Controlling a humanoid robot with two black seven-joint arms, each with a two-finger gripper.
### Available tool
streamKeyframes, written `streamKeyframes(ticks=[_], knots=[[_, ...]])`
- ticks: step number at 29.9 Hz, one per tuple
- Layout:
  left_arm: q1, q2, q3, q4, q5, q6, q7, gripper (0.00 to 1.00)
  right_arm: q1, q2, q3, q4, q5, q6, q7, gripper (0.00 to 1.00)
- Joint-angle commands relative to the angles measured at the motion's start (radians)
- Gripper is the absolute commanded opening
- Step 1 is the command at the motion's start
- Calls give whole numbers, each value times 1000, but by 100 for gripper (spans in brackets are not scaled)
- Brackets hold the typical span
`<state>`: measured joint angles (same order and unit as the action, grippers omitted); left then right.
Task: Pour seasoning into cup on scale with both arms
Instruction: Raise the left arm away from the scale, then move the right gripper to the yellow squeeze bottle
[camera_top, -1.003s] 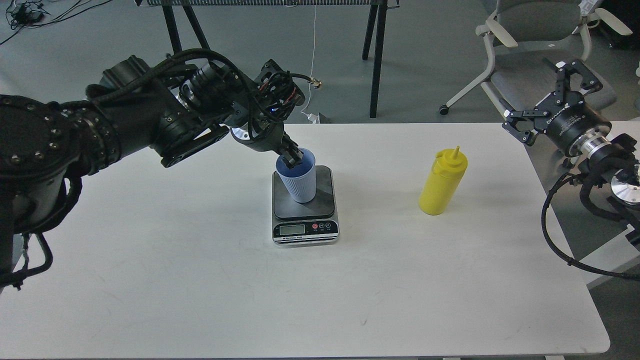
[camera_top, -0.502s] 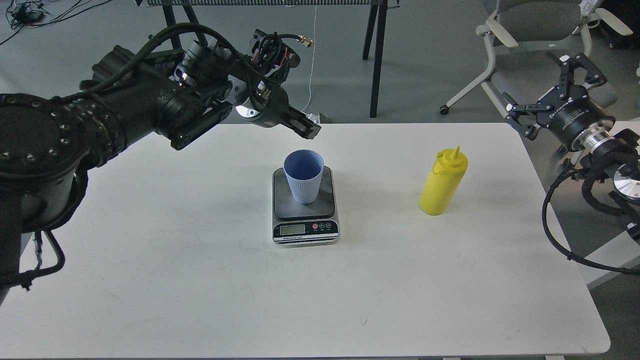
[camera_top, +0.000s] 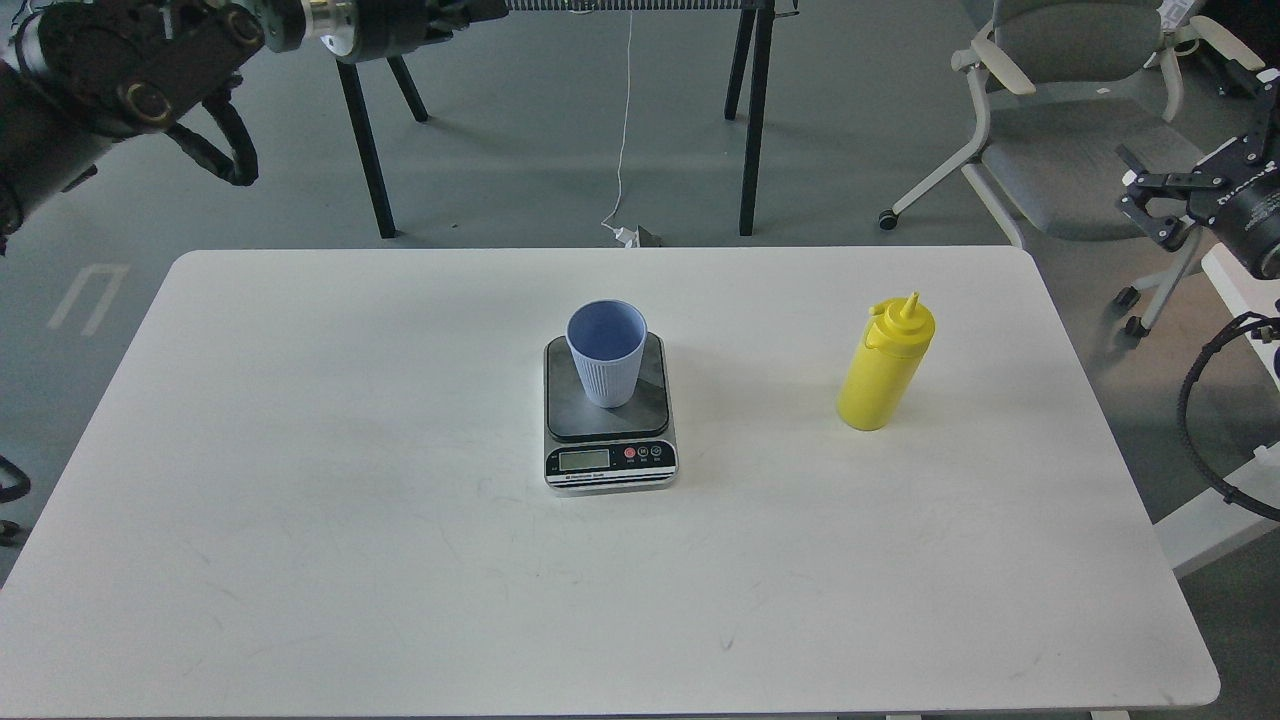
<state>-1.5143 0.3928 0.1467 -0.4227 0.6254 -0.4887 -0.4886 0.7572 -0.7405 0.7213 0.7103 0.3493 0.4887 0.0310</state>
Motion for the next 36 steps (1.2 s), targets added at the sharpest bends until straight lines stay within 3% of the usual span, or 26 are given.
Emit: streamKeyframes(ticks=[1, 8, 11, 15, 19, 27, 36], knots=[[60, 78, -154, -5, -18, 0, 0, 97, -9, -65, -19, 21, -9, 0, -5, 99], [199, 179, -407, -7, -18, 0, 0, 100, -108, -108, -109, 61, -10, 0, -8, 99], [241, 187, -427, -7, -18, 0, 0, 100, -157, -146, -97, 103, 3, 0, 7, 99], [296, 187, -427, -7, -18, 0, 0, 100, -258, -143, -36, 129, 92, 0, 72, 99], [331, 187, -427, -7, -18, 0, 0, 100, -392, -128, -8, 230, 209, 0, 81, 99], [348, 225, -417, -13, -15, 0, 0, 100, -610, 48, 61, 310, 214, 0, 75, 99], [394, 313, -414, -97, -6, 0, 0, 100, -647, 236, 72, 302, 206, 0, 72, 99]])
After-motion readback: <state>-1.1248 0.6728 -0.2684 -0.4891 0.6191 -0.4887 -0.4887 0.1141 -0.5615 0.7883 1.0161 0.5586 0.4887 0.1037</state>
